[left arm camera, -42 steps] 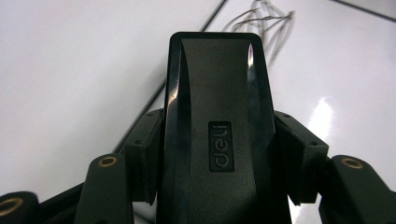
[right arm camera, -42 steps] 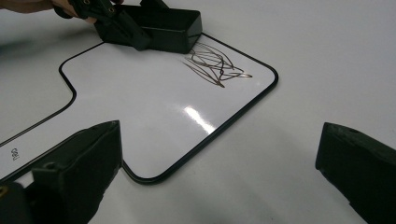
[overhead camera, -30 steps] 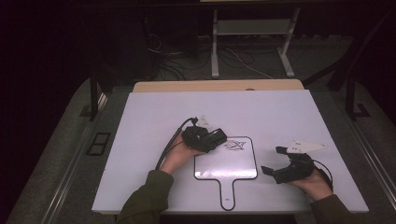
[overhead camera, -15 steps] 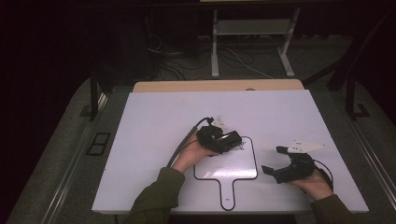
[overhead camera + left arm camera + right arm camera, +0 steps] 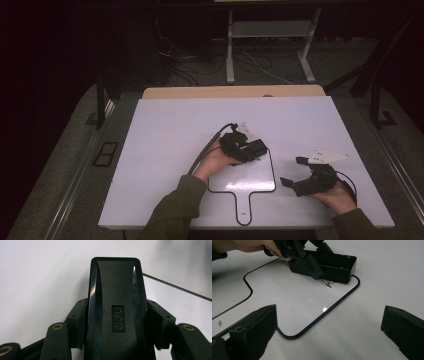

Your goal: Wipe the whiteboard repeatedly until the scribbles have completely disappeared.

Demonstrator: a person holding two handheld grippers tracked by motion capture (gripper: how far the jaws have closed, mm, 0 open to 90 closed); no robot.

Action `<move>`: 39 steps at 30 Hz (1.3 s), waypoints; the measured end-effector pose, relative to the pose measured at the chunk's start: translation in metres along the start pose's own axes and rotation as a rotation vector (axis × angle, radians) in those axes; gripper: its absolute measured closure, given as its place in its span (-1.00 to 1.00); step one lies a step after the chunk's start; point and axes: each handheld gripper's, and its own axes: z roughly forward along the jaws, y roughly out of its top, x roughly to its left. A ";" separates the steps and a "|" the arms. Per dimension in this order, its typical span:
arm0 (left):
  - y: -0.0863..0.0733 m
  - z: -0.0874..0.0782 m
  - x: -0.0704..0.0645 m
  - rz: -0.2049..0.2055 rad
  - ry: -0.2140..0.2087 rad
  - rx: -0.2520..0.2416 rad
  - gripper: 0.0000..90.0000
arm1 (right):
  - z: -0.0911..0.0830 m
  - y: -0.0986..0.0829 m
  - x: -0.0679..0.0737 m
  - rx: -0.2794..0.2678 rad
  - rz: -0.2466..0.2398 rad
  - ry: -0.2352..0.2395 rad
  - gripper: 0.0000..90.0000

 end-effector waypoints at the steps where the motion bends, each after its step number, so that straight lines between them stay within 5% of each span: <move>1: 0.001 -0.001 0.003 0.013 0.005 0.015 -0.13 | 0.000 0.000 0.000 0.000 0.000 0.000 -1.00; 4: 0.002 0.000 0.007 -0.017 0.010 -0.001 -0.13 | 0.000 0.000 0.000 0.000 0.000 0.001 -1.00; 6: 0.003 0.000 0.007 0.019 0.005 0.019 -0.13 | 0.000 0.000 0.000 0.000 0.000 0.001 -1.00; 8: 0.004 0.004 0.001 0.000 -0.011 -0.008 -0.13 | 0.000 0.000 0.000 0.000 -0.002 0.002 -1.00; 12: 0.008 0.007 -0.011 0.087 -0.034 0.041 -0.13 | 0.000 0.000 0.000 -0.001 -0.001 0.002 -1.00; 18: 0.011 0.013 -0.026 0.109 -0.040 0.034 -0.13 | -0.001 0.000 0.000 -0.004 -0.002 -0.002 -1.00; 21: 0.011 0.014 -0.020 0.076 -0.033 0.013 -0.13 | 0.000 0.000 0.000 -0.004 -0.001 -0.001 -1.00; 22: 0.012 0.012 -0.015 0.109 -0.024 0.045 -0.13 | -0.001 0.000 0.000 -0.005 -0.002 -0.001 -1.00; 25: 0.013 0.013 -0.010 0.060 0.005 0.017 -0.13 | -0.001 0.000 0.000 -0.005 -0.001 -0.001 -1.00; 27: 0.013 0.012 -0.005 0.084 0.021 0.038 -0.13 | 0.000 0.000 0.000 -0.003 -0.002 0.001 -1.00; 29: 0.013 0.014 -0.005 0.039 0.019 0.005 -0.13 | 0.000 0.000 0.000 -0.004 -0.002 0.002 -1.00; 30: 0.014 0.012 -0.004 0.078 0.022 0.032 -0.13 | 0.000 0.000 0.000 -0.004 -0.001 0.002 -1.00; 39: 0.018 0.020 -0.031 0.123 -0.026 0.034 -0.13 | 0.000 0.000 0.000 -0.004 -0.002 0.002 -1.00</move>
